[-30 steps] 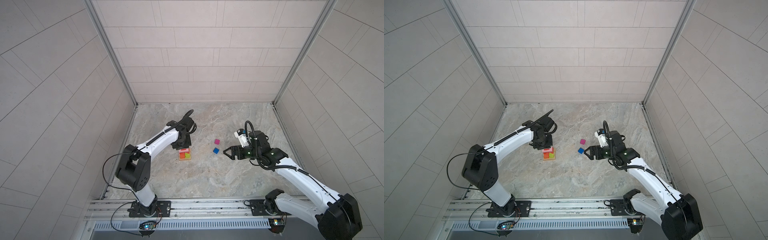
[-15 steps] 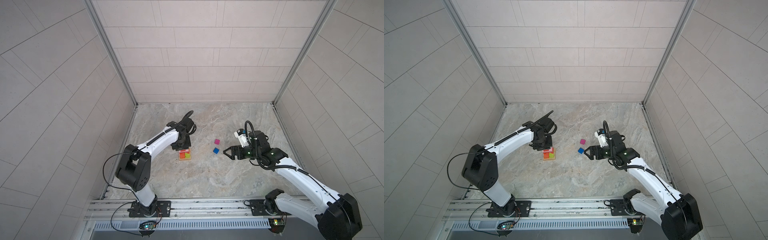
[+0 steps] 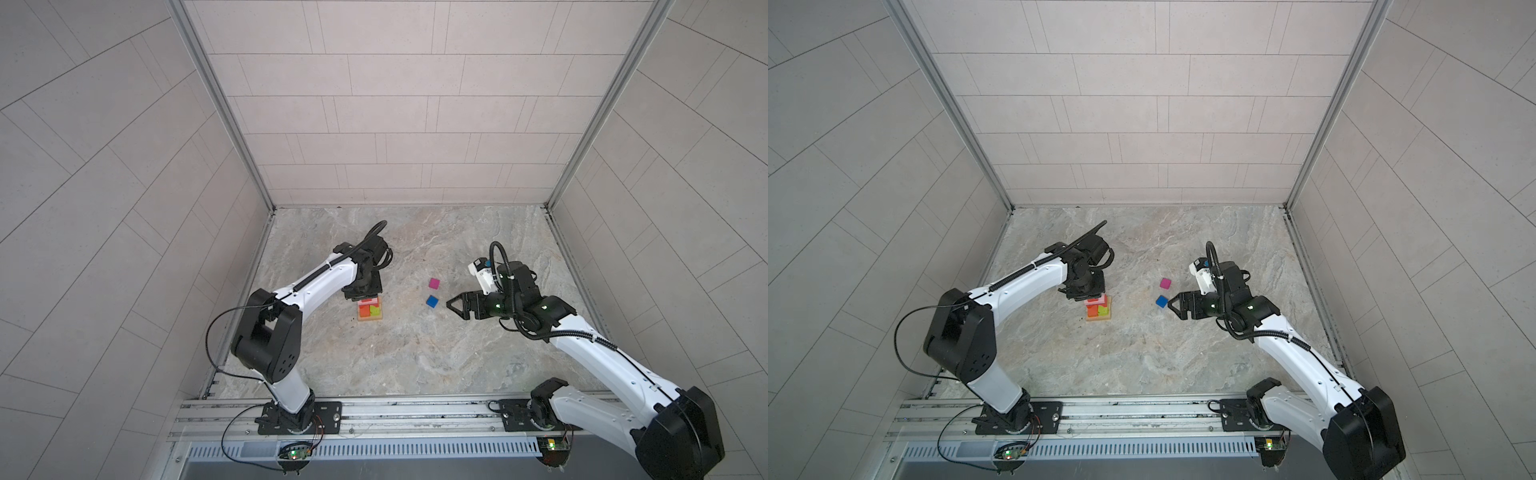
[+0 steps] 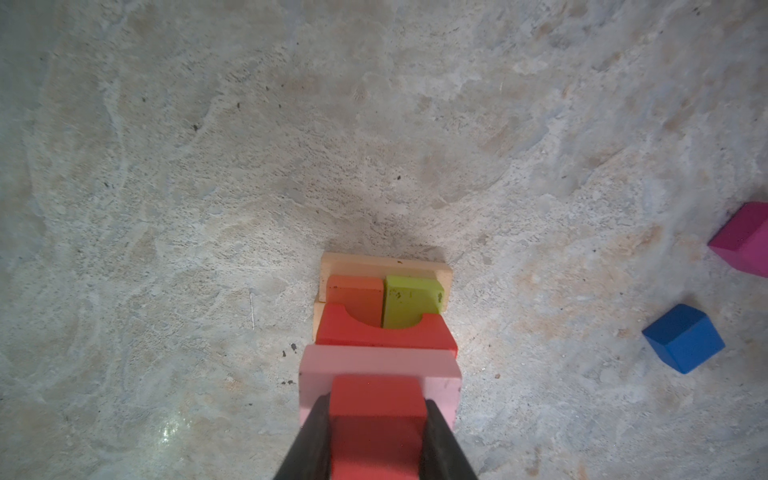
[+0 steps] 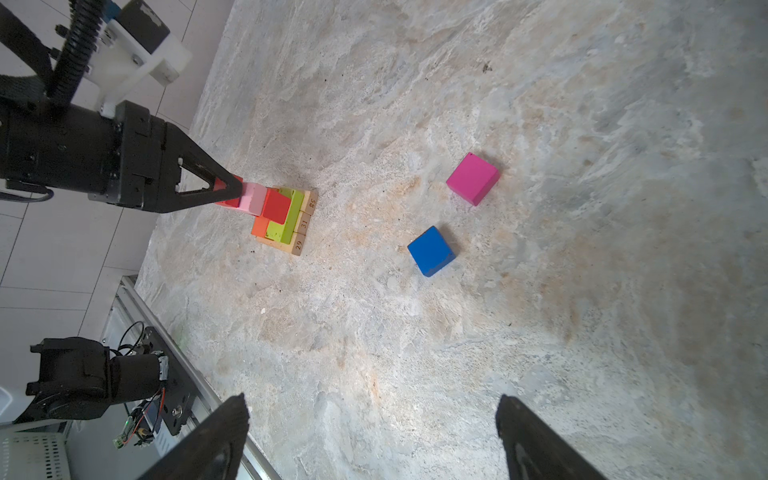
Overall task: Build the wood block tower
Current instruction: 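Lower the red cube with the left gripper onto the pink block, then open the left gripper and raise it off the red cube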
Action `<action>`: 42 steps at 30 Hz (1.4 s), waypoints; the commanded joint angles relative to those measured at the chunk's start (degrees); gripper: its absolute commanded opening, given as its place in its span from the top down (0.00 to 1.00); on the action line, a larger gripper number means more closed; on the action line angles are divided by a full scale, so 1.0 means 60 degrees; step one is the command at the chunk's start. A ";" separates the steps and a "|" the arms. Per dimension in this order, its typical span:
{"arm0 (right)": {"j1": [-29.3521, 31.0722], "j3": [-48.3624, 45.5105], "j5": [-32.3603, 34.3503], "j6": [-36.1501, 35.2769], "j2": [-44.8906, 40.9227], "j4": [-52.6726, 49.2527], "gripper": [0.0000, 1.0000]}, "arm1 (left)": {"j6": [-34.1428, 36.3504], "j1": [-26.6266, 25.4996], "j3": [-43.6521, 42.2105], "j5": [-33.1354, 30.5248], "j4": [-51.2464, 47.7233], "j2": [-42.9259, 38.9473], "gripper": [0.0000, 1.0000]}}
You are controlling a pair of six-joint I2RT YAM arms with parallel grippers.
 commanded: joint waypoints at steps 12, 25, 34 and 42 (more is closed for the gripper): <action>-0.0011 0.0139 -0.0031 -0.0133 -0.0026 -0.0142 0.06 | -0.0028 0.0035 -0.0106 0.0076 -0.0113 -0.0089 0.62; -0.0011 0.0133 -0.0030 -0.0133 -0.0049 -0.0157 0.06 | 0.0036 0.0011 0.0016 0.0053 -0.0133 -0.0029 0.58; -0.0011 0.0243 -0.0049 -0.0133 0.0003 -0.0156 0.06 | 0.0278 0.0013 0.0466 0.0018 -0.0366 -0.0228 0.54; 0.0046 0.0399 -0.0142 -0.0067 0.0236 -0.0073 0.06 | 0.0591 0.0041 0.1072 -0.0304 -0.0970 -0.0590 0.49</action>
